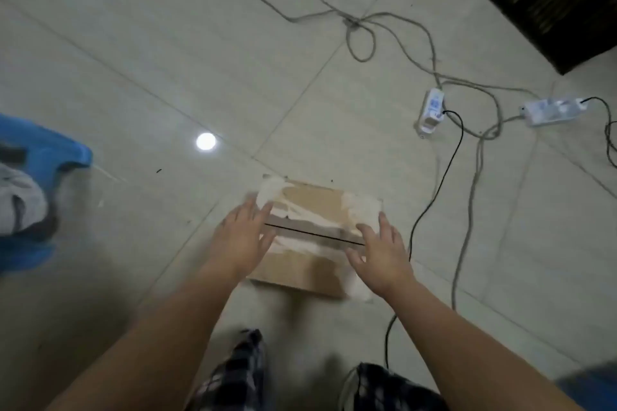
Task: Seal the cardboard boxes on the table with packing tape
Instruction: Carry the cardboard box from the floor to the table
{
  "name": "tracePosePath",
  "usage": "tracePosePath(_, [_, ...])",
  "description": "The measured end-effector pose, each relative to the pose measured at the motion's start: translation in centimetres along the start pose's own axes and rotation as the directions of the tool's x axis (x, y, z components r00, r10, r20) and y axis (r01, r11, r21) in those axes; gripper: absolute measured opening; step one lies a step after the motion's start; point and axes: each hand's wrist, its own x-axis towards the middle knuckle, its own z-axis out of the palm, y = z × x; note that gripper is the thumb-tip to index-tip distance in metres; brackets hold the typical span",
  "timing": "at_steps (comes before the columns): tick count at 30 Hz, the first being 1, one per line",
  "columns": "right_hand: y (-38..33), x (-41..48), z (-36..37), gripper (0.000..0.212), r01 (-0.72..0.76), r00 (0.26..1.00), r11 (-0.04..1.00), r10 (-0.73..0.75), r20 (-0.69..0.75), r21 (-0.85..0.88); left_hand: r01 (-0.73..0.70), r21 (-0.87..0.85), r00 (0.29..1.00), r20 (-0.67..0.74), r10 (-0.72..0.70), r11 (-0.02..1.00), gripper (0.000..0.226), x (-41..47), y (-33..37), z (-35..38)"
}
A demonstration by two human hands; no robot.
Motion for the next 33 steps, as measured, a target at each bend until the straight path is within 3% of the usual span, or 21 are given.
tracePosePath(3, [1.9,3.8,4.6,0.075,-0.142,0.983,0.989,0.135,0.121,0.048,0.051,0.056,0.995,0.08,-0.055,0.997,0.07,2.9,-2.1,5.4])
tracePosePath(5, [3.1,6.2,7.1,0.084,-0.166,0.977,0.977,0.144,0.159,0.131,0.104,-0.051,0.988,0.119,-0.097,0.993,0.078,4.8,-3.3,8.2])
tracePosePath(8, [4.3,8.6,10.0,0.087,-0.051,0.998,0.991,0.047,0.033,0.122,0.103,-0.182,0.993,0.082,-0.089,0.978,0.087,7.3,-3.6,11.4])
tracePosePath(12, [5.1,10.9,11.3,0.087,0.021,0.973,0.988,0.014,-0.229,0.151,0.091,-0.159,0.985,-0.133,-0.113,0.983,0.085,9.2,-2.4,13.7])
tracePosePath(16, [5.8,11.9,11.0,0.08,0.046,0.95,0.948,0.055,-0.307,0.314,0.031,-0.22,0.975,-0.21,-0.079,0.975,0.076,9.8,-3.5,13.6])
tracePosePath(20, [7.4,10.8,11.3,0.077,0.02,0.987,0.923,0.043,-0.152,0.385,0.126,-0.189,0.986,-0.089,-0.144,0.974,0.077,8.8,-3.6,14.0])
tracePosePath(22, [7.1,11.0,11.2,0.077,-0.022,0.986,0.929,0.082,-0.148,0.369,0.169,-0.158,0.978,-0.095,-0.185,0.973,0.077,9.4,-2.8,13.8])
tracePosePath(26, [5.7,13.7,8.0,0.07,-0.004,0.952,0.947,0.103,-0.289,0.322,0.216,-0.121,0.948,-0.212,-0.237,0.969,0.076,12.4,-0.9,11.4])
tracePosePath(33, [4.1,12.9,-2.4,0.069,-0.039,0.901,0.984,0.109,-0.421,0.171,0.18,-0.146,0.911,-0.348,-0.22,0.973,0.073,13.7,3.9,2.1])
